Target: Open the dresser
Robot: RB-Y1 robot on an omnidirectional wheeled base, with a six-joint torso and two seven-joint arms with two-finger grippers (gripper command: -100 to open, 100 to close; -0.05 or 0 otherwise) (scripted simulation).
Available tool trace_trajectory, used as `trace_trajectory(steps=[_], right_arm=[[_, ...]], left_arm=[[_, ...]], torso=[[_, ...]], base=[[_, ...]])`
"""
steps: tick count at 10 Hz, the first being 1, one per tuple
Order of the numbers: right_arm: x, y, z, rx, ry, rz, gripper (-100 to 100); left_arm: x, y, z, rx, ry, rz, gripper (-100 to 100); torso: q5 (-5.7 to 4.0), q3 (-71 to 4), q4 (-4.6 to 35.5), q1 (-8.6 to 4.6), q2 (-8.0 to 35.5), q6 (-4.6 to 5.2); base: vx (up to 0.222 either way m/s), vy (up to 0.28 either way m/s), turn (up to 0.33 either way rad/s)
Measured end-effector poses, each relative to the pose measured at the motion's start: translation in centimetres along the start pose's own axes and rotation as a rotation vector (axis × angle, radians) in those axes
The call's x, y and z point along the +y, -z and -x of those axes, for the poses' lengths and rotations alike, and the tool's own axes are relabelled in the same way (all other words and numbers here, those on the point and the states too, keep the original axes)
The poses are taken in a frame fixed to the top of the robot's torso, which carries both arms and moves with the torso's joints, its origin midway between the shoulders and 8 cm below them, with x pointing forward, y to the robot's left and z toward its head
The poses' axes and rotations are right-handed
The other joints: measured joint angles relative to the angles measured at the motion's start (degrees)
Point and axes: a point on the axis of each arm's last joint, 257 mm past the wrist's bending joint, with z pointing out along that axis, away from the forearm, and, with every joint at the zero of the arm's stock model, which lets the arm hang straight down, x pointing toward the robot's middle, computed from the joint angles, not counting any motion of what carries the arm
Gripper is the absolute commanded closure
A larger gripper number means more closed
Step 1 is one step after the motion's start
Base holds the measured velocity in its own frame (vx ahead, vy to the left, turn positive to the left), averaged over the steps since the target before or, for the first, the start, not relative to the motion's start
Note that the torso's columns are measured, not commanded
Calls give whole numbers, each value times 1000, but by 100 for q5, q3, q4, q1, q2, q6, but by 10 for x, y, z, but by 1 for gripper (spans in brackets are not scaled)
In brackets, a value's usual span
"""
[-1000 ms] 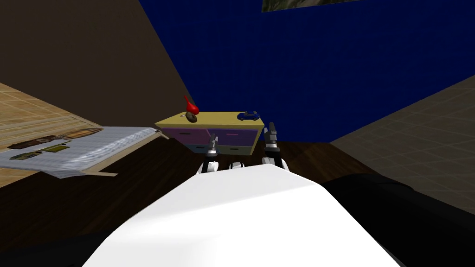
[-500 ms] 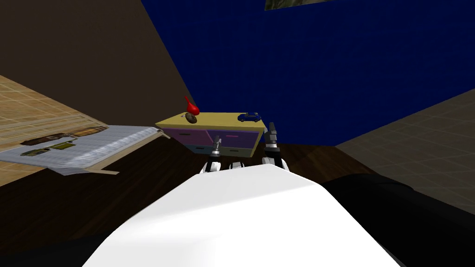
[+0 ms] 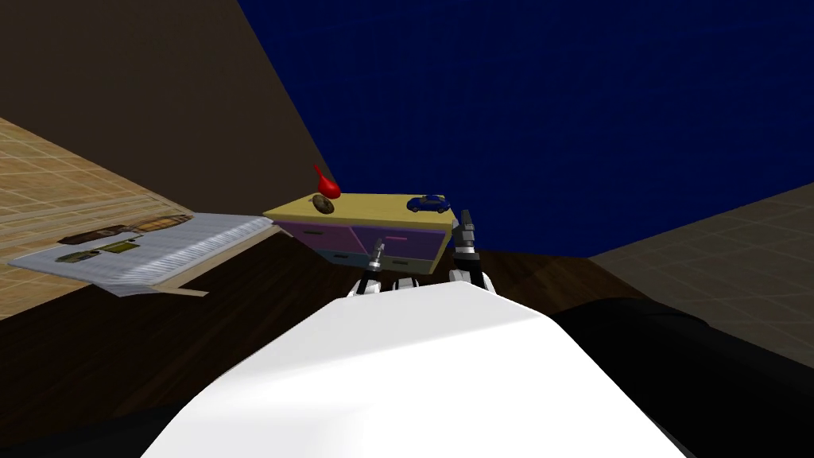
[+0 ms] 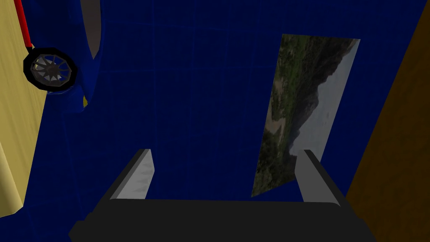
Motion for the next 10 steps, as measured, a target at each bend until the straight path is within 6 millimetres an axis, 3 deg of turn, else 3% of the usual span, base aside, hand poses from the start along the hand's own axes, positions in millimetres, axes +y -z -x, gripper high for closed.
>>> trace_trajectory(steps=[4, 10], right_arm=[[0, 0, 0, 0, 0, 0, 0], [0, 0, 0, 0, 0, 0, 0]], left_arm=[[29, 3, -12, 40, -18, 66, -100], [63, 15, -12, 85, -62, 137, -100]], torso=[[-2, 3, 1, -8, 5, 1], [0, 6, 3, -1, 11, 1]], base=[[53, -31, 37], [44, -27, 20]])
